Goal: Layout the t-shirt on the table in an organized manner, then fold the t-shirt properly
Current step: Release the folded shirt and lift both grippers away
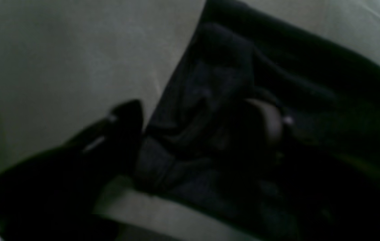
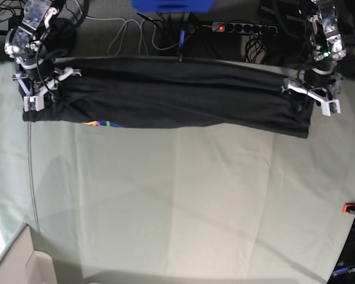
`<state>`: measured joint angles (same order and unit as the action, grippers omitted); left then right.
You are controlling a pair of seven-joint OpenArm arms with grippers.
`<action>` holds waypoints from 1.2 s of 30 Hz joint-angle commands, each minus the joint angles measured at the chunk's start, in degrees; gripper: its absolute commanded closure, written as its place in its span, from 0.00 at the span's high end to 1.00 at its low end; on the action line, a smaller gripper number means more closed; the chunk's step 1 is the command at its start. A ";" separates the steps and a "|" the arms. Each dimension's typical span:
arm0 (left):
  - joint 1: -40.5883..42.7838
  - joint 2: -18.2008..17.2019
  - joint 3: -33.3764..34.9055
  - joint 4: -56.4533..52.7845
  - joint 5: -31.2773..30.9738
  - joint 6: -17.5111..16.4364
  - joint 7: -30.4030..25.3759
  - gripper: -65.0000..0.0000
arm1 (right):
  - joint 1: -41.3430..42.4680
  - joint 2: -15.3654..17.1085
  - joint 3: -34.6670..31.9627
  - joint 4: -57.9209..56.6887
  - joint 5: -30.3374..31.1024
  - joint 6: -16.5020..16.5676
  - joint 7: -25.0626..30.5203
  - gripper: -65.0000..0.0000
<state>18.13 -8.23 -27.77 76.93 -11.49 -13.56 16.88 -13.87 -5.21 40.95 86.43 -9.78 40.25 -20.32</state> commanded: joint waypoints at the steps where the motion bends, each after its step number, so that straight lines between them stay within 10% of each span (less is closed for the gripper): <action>1: 0.64 -0.69 -0.23 1.27 -0.51 -0.20 -1.28 0.78 | 0.02 0.51 0.15 0.73 0.77 -0.25 0.84 0.00; 15: -1.65 -0.25 -4.19 0.66 -0.78 -0.20 -1.28 0.93 | 0.20 -0.98 5.07 1.43 0.77 -0.25 0.84 0.50; 32: -3.84 -0.69 2.05 -7.08 -0.69 -0.28 -1.54 0.93 | 0.11 -0.90 8.15 3.90 0.77 -0.25 0.84 0.50; 36: -3.76 -0.69 2.14 -7.43 -0.78 -0.37 -1.54 0.79 | 0.29 -0.81 8.59 3.90 0.77 -0.25 0.84 0.50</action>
<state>13.80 -8.71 -25.71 69.67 -11.86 -13.67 12.56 -13.85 -6.66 49.34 89.34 -9.82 40.25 -20.53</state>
